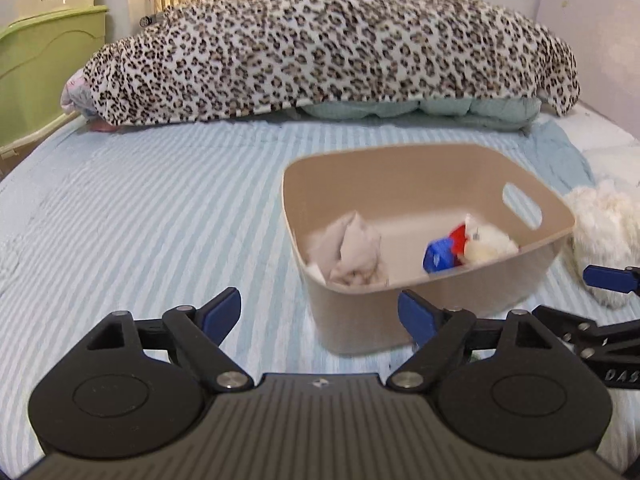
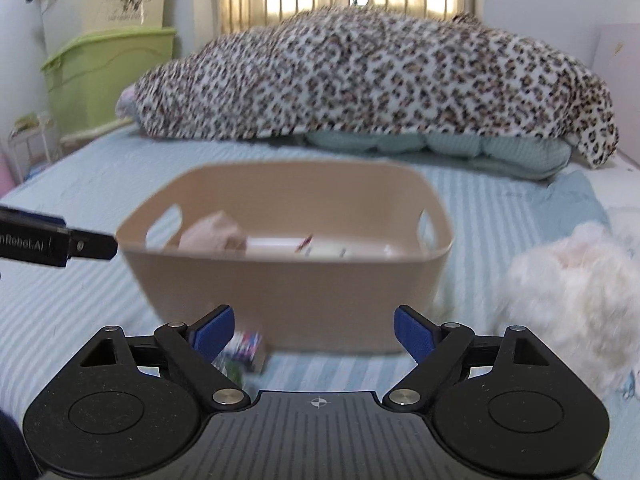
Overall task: Organize objects
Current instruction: 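Move both tools back to the snack box and herb bag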
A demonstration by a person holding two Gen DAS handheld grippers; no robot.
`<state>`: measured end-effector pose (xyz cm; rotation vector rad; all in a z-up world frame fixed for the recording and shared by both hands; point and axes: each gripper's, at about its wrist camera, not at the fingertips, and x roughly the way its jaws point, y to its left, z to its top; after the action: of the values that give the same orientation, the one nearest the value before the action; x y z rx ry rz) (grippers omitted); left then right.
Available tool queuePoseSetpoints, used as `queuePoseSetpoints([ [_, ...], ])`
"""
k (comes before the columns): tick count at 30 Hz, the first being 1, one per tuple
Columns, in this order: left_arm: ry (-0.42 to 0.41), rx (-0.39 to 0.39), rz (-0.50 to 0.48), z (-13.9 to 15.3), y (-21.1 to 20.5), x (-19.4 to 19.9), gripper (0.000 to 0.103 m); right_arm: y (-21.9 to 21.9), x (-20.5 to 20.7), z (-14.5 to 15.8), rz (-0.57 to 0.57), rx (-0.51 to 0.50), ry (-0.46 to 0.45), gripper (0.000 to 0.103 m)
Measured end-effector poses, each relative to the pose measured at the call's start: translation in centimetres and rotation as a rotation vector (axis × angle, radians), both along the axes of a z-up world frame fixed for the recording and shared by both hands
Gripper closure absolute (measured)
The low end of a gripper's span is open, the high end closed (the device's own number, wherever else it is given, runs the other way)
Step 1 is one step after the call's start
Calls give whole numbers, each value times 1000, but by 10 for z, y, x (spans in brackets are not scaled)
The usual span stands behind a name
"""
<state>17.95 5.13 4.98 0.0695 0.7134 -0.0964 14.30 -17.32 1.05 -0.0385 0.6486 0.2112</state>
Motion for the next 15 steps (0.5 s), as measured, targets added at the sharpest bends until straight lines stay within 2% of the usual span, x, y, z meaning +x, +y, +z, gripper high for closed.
queuePoseSetpoints([
  [6,69,33,1,-32,-3,-2,17,21,-5,-31,45,-17,83,15],
  [15,138,64,6,-64,-7,4,17,47,5,-61,96,-34,145,15],
])
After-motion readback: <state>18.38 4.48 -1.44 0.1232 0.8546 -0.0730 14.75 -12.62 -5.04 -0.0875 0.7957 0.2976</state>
